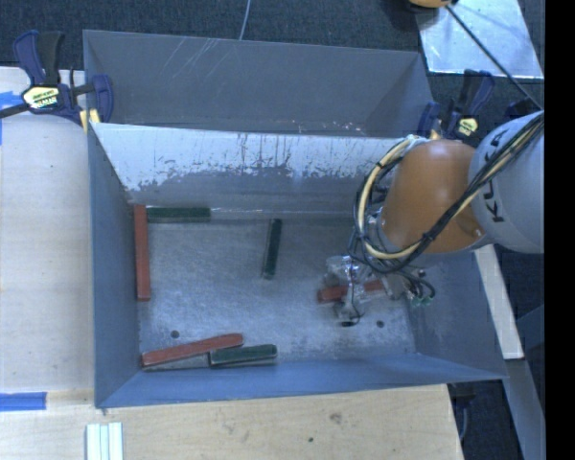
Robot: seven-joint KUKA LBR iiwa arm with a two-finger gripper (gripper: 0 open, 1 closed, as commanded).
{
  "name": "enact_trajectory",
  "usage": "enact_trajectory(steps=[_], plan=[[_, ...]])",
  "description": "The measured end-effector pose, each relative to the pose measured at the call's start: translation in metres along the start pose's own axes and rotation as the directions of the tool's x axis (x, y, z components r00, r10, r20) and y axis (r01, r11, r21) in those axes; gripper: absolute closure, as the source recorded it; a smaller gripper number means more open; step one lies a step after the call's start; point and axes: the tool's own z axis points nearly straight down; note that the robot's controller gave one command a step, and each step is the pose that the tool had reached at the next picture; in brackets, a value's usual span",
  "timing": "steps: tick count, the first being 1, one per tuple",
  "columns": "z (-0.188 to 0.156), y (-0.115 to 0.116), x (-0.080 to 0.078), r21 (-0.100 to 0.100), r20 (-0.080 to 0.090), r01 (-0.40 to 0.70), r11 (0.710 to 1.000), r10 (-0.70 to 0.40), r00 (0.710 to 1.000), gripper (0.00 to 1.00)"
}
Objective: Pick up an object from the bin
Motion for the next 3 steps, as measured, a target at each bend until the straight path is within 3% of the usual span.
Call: enact_trajectory(steps=[1,2,3], plan=[[0.000,0.000,0.000,0.000,0.000,0.000,1.000,0.000,1.000,1.00],[-0.130,-0.019,0.034,0.001,0.001,-0.027,1.000,0.027,1.000,1.00],[-0.130,-0.019,0.034,0.001,0.001,-0.028,1.000,0.028,1.000,0.00]])
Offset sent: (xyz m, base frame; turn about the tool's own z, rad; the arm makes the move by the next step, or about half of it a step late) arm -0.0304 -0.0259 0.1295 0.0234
